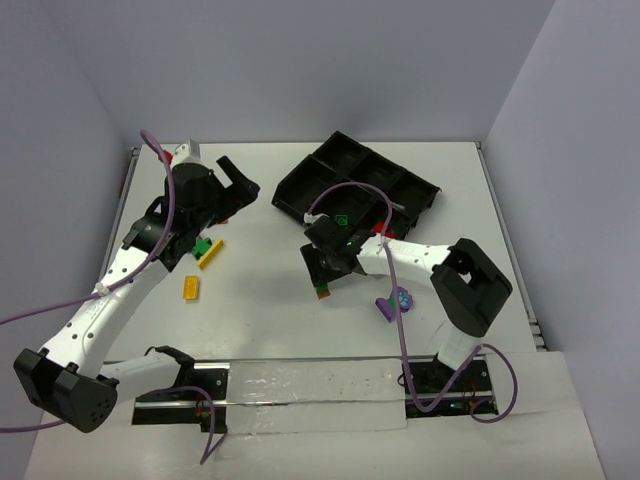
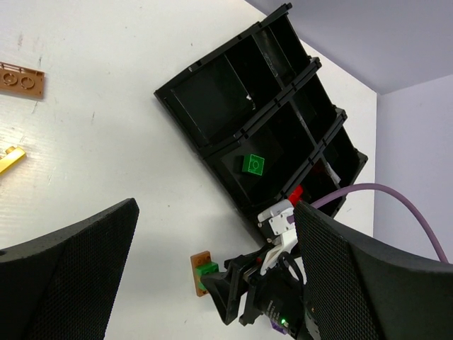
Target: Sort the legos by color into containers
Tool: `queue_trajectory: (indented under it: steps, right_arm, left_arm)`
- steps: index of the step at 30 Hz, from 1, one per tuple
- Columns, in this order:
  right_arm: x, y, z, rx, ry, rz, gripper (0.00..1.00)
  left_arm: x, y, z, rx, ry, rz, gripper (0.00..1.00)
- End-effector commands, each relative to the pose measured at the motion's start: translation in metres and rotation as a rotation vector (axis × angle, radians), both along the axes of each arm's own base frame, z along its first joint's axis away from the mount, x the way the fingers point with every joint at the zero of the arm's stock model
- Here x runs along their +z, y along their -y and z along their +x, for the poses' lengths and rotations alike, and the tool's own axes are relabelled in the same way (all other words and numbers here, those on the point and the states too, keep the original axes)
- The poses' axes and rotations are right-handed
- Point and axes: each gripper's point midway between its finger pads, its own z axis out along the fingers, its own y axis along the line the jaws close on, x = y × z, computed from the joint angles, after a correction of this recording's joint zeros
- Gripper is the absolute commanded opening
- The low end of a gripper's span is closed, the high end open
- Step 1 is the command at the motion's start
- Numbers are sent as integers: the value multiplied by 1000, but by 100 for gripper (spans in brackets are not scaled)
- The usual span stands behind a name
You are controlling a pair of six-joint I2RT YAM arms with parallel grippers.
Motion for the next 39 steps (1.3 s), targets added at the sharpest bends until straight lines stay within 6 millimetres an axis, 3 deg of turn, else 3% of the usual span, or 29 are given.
queue_trajectory:
  steps: [1,4,9,16,18,20,23,25,28,30,32,37,39]
  right_arm:
    - [1,-15,5,17,0,30,58]
    - [-1,-19,3,22,-5,31,63]
    - [-3,-20,2,20,-5,24,60]
    - [11,-15,6,-9,35,26,20]
    - [25,-14,7,-11,62,45,12]
    - [39,-15,6,-5,82,73,11]
    - [80,-19,3,31,94,238,10]
    - [95,-20,0,46,75,351,10]
    - [134,-12,-4,95,53,595,10]
    - [151,-9,-7,132,56,699,10]
    - [175,-5,-18,206,45,825,11]
    - [207,-2,-32,302,30,979,11]
    - [215,-2,-38,328,21,1012,11]
  left_arm:
    - [6,-3,3,-2,34,14,98]
    - [5,-5,2,3,36,18,98]
    - [4,-5,1,1,32,15,98]
    - [-5,-2,0,-17,16,21,98]
    - [-14,2,0,-53,4,42,98]
    - [-24,12,-2,-161,4,97,98]
    - [-57,18,-5,-249,-83,122,98]
    - [-71,20,-12,-299,-105,84,98]
    - [-53,39,-25,-451,22,-72,98]
    - [-40,49,-31,-527,111,-135,98]
    - [-37,62,-48,-638,146,-233,97]
    - [-8,75,-68,-800,260,-364,94]
    - [-5,78,-76,-862,257,-392,93]
